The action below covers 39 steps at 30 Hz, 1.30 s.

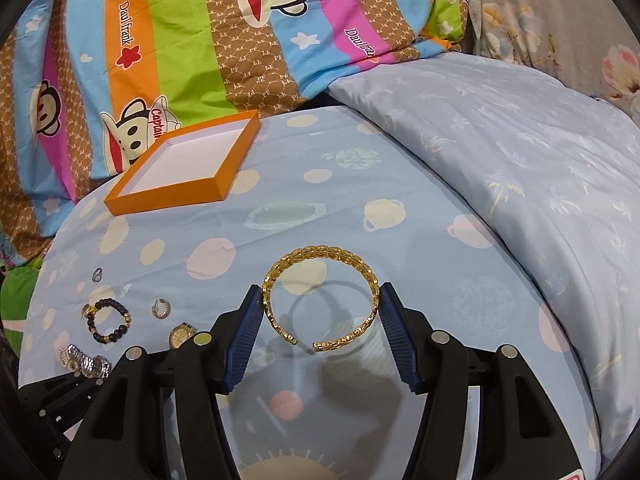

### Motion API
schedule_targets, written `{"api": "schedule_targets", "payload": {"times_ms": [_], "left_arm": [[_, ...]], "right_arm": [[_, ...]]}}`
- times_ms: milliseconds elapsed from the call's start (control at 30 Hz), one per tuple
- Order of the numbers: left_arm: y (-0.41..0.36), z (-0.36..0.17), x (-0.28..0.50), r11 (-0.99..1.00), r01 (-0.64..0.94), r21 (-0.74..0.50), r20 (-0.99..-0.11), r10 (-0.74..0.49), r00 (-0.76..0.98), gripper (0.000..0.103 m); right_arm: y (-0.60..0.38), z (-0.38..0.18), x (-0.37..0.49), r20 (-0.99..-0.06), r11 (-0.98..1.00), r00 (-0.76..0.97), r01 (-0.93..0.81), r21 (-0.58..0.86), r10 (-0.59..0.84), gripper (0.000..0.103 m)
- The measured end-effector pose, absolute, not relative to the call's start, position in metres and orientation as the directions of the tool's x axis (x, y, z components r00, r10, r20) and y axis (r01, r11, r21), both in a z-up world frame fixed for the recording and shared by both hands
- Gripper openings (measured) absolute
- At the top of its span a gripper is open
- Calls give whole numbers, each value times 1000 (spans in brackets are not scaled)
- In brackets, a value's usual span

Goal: Organize jewelry
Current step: 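Grasp the gold cuff bangle with the right tool while the left tool grasps the gold watch, then carry bangle and gold watch into the orange box and open both tools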

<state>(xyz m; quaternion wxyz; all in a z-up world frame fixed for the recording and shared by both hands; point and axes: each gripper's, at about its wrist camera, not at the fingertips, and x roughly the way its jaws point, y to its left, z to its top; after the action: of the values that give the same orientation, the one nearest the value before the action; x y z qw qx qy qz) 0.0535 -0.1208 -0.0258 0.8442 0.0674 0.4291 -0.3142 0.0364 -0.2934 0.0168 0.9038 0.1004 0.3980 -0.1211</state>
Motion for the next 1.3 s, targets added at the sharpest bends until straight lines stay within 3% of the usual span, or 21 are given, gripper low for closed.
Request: {"api": "schedule_targets", "payload": {"times_ms": [400,633,767,1033,1300], "left_arm": [[-80,40,78,787,590,-178,-726,-510,461,11],[-62,88,163,848,524,-81,-689,-428,585,11],[-66,100,233,874,478,-89,-657,-412,631,11],[-99,61,369,914,403,-50,-679,-327,658,11],[-106,12,417,926,373,-58,-720,-297,628,11]], "right_arm": [[-272,37,71,-776,979,631,161,125,-4,58],[-253,53,158,-782,991,622,74,107,38,58],[-251,55,230,-770,992,635,53,116,56,58],[-252,41,340,-765,991,639,36,128,75,58],[-258,7,383,-811,996,583,18,82,56,58]]}}
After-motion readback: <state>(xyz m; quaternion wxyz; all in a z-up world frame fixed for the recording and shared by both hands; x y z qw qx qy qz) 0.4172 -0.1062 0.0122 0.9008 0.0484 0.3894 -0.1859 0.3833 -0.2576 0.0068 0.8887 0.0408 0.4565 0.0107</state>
